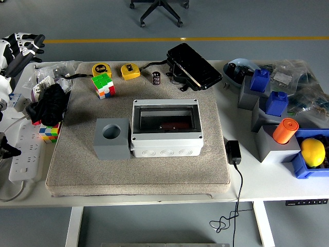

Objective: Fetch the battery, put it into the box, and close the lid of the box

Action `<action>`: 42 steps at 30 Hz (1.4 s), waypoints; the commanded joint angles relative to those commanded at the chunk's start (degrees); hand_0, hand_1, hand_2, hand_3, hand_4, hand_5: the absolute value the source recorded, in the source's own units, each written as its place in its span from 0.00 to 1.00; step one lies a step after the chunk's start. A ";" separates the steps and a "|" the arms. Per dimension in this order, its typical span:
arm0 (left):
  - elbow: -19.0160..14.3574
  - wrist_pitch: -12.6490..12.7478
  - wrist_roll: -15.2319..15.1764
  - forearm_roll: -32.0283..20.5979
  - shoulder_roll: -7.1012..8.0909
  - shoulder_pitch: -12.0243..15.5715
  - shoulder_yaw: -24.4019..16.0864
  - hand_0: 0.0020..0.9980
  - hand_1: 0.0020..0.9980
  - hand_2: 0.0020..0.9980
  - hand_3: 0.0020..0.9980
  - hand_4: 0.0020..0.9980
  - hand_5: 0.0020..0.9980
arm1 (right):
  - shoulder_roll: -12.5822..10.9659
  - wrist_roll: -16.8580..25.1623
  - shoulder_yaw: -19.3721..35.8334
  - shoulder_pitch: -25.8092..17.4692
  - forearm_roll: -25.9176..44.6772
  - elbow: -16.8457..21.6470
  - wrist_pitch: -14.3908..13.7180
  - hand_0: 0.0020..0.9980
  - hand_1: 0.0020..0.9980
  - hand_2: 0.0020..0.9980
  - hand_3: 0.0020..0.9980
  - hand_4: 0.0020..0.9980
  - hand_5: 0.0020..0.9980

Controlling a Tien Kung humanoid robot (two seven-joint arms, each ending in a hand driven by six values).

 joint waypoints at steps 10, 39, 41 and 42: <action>-0.04 -0.11 0.08 0.04 0.05 0.12 -0.30 0.40 0.52 0.54 0.56 1.00 0.65 | -0.01 -0.04 -0.19 -0.06 0.12 -0.08 0.00 0.60 0.59 0.58 0.52 0.93 0.46; -0.28 -0.41 0.01 -0.10 -0.01 0.45 -0.89 0.40 0.52 0.54 0.57 0.99 0.66 | -0.01 -0.09 -0.54 0.02 0.30 -0.02 0.05 0.60 0.59 0.58 0.52 0.93 0.46; -0.32 -0.44 0.01 -0.12 0.00 0.42 -0.84 0.40 0.52 0.54 0.57 0.99 0.66 | 0.04 -0.09 -0.51 -0.04 0.29 -0.02 0.04 0.60 0.59 0.58 0.52 0.93 0.46; -0.31 -0.44 0.00 -0.12 -0.02 0.39 -0.82 0.40 0.52 0.54 0.57 0.99 0.66 | 0.06 -0.09 -0.54 -0.08 0.31 -0.04 0.04 0.60 0.59 0.58 0.52 0.93 0.46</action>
